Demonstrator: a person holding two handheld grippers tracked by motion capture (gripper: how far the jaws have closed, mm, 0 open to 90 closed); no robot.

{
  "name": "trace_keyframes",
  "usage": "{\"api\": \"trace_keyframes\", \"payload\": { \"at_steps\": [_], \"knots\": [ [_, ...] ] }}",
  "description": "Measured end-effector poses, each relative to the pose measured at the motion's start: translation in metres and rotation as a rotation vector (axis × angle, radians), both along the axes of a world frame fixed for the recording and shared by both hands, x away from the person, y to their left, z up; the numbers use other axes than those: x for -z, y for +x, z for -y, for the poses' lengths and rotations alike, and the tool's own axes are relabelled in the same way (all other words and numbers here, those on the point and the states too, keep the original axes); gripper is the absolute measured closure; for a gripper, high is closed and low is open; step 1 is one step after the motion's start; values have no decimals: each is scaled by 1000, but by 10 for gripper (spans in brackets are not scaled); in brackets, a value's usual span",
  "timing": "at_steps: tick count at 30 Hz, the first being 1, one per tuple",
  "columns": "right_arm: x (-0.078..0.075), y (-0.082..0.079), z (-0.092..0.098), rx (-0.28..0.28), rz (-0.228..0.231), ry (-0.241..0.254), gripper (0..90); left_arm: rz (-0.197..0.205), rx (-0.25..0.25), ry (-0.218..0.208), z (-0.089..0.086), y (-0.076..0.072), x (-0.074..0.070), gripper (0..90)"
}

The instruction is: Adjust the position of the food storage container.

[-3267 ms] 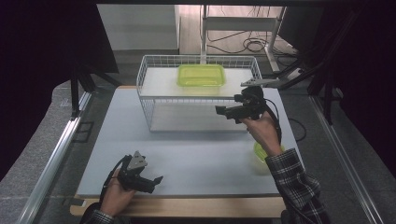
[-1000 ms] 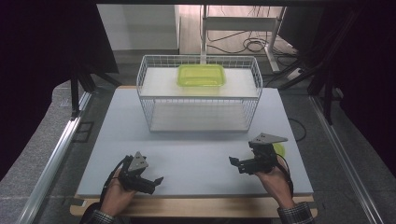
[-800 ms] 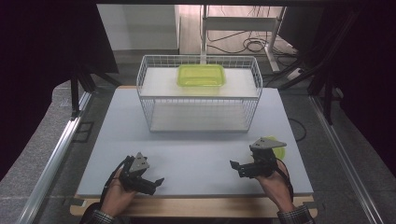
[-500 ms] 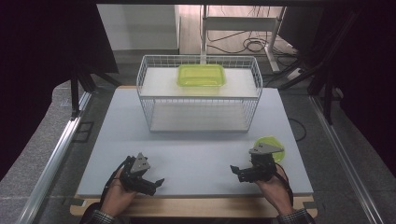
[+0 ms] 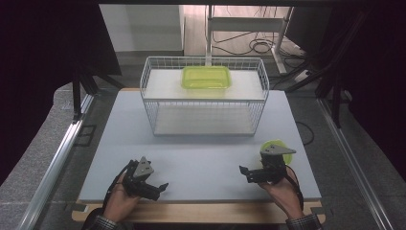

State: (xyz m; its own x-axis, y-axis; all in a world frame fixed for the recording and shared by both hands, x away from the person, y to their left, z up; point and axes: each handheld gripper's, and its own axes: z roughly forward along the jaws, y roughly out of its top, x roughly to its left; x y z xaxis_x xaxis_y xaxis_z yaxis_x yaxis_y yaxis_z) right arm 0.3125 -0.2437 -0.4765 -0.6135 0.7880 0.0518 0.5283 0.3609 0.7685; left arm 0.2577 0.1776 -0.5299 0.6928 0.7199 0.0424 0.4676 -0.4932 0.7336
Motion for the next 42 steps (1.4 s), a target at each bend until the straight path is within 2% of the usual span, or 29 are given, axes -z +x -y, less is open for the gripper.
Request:
{"api": "trace_keyframes", "payload": {
  "at_steps": [3,6,10,17,20,23,31,36,42],
  "knots": [
    [-3,3,6,22,-17,7,3,-1,0,0,0,0,0,0],
    [-9,5,13,49,-10,35,90,-1,-2,-1,0,0,0,0],
    [-16,6,25,83,13,48,285,-1,-3,-2,0,0,0,0],
    [-22,12,53,108,5,39,666,-2,-2,0,0,0,0,0],
    [-23,15,63,122,1,24,787,-1,-3,-1,0,0,0,0],
    [-24,18,75,160,9,23,893,0,-1,2,0,1,0,0],
    [-24,22,101,260,11,45,896,0,-1,2,0,1,0,0],
    [-22,26,113,300,17,55,895,-1,0,5,1,1,0,0],
    [-15,32,126,351,15,33,895,-3,0,6,1,1,1,0]
  ]
}}
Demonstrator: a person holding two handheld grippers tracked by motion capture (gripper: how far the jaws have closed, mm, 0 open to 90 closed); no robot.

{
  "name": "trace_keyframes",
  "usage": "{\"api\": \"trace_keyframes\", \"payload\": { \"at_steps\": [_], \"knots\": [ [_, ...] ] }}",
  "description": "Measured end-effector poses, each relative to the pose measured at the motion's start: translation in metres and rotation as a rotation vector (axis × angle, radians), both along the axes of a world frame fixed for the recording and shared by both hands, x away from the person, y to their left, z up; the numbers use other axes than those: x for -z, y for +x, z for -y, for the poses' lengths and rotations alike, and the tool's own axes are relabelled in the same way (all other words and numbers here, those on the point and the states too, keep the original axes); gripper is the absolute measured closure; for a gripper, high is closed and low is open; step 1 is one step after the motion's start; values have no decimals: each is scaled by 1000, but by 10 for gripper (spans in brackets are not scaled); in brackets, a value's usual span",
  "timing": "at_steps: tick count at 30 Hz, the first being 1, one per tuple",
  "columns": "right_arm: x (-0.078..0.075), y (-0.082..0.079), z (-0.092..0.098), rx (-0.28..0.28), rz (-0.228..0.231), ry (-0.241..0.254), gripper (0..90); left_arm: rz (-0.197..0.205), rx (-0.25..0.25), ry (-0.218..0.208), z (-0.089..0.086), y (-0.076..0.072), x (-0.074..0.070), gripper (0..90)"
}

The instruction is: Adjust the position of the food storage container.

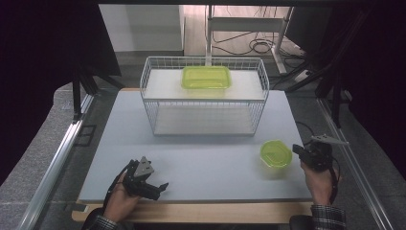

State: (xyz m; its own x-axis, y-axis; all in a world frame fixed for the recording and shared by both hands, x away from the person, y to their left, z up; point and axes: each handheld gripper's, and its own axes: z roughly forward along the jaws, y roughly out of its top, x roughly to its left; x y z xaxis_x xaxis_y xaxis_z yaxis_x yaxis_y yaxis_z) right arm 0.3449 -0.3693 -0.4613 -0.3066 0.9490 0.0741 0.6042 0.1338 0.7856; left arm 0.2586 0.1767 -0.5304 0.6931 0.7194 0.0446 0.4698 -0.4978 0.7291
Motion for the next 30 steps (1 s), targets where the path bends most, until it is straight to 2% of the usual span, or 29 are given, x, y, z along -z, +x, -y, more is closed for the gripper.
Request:
{"api": "trace_keyframes", "payload": {
  "at_steps": [7,15,30],
  "knots": [
    [10,7,2,0,-22,-13,895,-2,1,2,0,0,0,0],
    [14,8,-5,-7,-44,-24,895,-2,4,5,1,0,0,0],
    [17,3,-22,-55,-88,4,894,-1,5,9,2,0,0,0]
  ]
}}
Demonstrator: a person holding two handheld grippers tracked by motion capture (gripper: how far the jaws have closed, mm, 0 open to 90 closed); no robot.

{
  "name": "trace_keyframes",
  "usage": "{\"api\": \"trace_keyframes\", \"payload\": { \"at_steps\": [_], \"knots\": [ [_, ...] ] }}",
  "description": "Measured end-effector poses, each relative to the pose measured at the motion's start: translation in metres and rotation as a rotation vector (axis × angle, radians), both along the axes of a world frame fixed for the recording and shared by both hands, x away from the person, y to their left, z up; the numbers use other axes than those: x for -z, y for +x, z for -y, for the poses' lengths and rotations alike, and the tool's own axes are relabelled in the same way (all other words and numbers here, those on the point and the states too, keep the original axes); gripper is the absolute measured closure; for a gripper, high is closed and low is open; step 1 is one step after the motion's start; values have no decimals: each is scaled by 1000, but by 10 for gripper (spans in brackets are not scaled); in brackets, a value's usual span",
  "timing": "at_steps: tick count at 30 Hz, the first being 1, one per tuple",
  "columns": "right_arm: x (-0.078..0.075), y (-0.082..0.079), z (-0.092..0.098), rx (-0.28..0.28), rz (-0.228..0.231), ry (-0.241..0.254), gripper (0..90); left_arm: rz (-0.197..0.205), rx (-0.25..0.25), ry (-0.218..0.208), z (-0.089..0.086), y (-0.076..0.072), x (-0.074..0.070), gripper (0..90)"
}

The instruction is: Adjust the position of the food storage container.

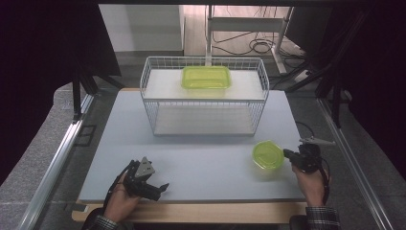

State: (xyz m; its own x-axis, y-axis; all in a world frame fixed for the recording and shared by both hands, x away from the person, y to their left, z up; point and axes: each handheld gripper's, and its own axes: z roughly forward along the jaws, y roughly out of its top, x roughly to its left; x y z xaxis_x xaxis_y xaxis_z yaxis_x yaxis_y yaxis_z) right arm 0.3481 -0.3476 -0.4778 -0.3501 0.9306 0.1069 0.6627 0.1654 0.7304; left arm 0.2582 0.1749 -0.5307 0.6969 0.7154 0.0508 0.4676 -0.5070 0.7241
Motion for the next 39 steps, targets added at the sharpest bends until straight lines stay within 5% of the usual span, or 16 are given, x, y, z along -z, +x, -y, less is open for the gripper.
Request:
{"api": "trace_keyframes", "payload": {
  "at_steps": [39],
  "knots": [
    [23,-14,-72,-231,-130,4,890,1,4,5,2,0,1,1]
  ]
}}
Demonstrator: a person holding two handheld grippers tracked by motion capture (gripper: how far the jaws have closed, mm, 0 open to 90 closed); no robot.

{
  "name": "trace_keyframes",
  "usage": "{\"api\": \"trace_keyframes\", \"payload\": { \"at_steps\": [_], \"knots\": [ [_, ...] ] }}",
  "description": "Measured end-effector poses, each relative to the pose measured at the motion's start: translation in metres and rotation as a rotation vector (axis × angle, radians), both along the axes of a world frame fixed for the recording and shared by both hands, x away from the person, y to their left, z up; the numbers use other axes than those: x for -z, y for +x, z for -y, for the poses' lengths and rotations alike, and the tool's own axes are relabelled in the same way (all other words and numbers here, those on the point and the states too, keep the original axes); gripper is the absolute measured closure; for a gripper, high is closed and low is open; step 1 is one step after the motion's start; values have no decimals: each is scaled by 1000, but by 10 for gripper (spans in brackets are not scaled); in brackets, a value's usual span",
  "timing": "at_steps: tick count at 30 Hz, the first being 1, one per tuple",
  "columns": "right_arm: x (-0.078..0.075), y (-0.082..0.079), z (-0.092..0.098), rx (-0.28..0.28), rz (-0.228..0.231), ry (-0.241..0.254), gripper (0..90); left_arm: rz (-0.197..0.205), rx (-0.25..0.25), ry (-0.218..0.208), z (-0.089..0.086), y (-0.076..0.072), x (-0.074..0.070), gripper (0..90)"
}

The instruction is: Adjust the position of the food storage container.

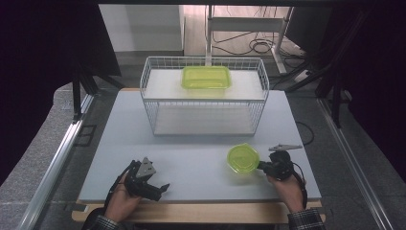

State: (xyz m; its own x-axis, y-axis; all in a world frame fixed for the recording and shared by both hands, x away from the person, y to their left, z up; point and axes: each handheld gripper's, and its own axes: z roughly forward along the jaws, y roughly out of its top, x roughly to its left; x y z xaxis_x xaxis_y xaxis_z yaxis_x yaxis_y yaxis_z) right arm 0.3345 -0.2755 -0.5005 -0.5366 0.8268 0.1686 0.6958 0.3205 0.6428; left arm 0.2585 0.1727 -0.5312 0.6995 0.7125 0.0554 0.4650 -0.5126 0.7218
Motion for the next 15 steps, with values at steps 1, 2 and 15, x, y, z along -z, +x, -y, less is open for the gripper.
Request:
{"api": "trace_keyframes", "payload": {
  "at_steps": [1,2,15],
  "knots": [
    [0,0,-2,-4,-5,1,890,0,0,0,0,0,0,1],
    [1,0,-4,-12,-6,0,890,-1,0,-1,0,0,0,1],
    [7,3,-23,-62,-14,-11,891,-4,2,5,1,1,1,3]
  ]
}}
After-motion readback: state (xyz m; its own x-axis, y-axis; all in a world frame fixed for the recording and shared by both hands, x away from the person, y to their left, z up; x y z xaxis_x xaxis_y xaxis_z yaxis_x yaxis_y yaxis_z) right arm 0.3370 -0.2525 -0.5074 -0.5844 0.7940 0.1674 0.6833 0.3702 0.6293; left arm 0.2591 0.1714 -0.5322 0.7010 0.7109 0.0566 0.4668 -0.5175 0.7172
